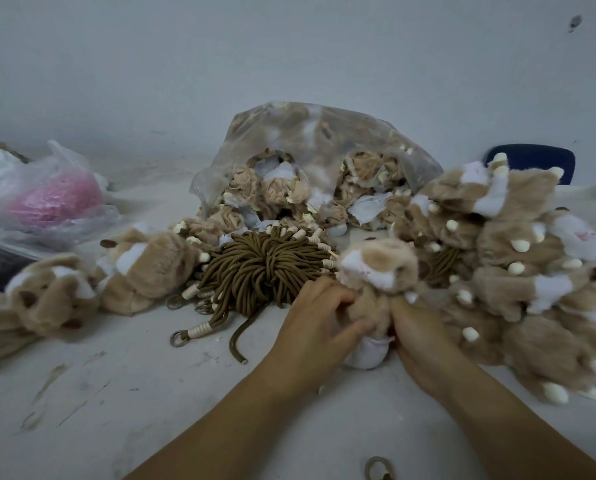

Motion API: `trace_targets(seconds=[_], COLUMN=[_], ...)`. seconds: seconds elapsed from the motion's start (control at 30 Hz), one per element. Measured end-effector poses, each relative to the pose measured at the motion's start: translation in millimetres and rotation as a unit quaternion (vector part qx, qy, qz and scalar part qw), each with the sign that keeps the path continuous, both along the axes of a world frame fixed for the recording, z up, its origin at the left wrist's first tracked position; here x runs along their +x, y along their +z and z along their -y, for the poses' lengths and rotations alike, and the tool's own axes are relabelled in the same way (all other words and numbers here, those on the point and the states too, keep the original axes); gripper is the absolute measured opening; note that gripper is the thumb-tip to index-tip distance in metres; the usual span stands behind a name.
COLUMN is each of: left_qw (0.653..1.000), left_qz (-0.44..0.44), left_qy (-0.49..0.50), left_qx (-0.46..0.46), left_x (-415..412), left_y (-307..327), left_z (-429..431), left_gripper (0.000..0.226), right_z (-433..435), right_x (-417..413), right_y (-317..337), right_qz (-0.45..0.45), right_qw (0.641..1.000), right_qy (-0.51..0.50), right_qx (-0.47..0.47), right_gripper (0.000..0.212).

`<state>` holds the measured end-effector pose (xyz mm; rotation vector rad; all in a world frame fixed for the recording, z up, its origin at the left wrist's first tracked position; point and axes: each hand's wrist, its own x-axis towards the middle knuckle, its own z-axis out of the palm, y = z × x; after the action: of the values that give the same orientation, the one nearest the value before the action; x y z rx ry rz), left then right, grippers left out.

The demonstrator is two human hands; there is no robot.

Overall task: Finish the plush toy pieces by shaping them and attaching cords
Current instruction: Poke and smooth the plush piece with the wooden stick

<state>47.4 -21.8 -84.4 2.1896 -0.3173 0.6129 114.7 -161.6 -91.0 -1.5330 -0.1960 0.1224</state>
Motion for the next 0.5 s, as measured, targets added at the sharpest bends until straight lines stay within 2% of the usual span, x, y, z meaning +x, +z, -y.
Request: trace_targets(seconds=[0.13, 0.33, 0.43, 0.5], left_qw=[0.998, 0.987, 0.981, 0.976], left_qz=[-0.043, -0.051, -0.06, -0.078], left_qy=[0.046, 0.106, 0.101, 0.081], left_qx=[0.003, -0.111, -0.154, -0.189], left_x=[3, 3, 3, 4], left_y=[-4, -4, -3, -4], left_z=[0, -3, -4, -5], left_gripper=[0.018, 0.025, 0.026, 0.022], right_z=[-1, -1, -2, -1], right_x=[3, 3, 3, 2], right_y=[-5, -3, 1, 4], right_qz=[-0.002, -0.07, -0.098, -0.105], right_qw=[1.0, 0.984, 0.976, 0.972], right_qy=[0.006, 0.122, 0.129, 0.124], right_qx=[0.011, 0.113, 0.148, 0.17], right_gripper=[0.033, 0.035, 0.038, 0.047])
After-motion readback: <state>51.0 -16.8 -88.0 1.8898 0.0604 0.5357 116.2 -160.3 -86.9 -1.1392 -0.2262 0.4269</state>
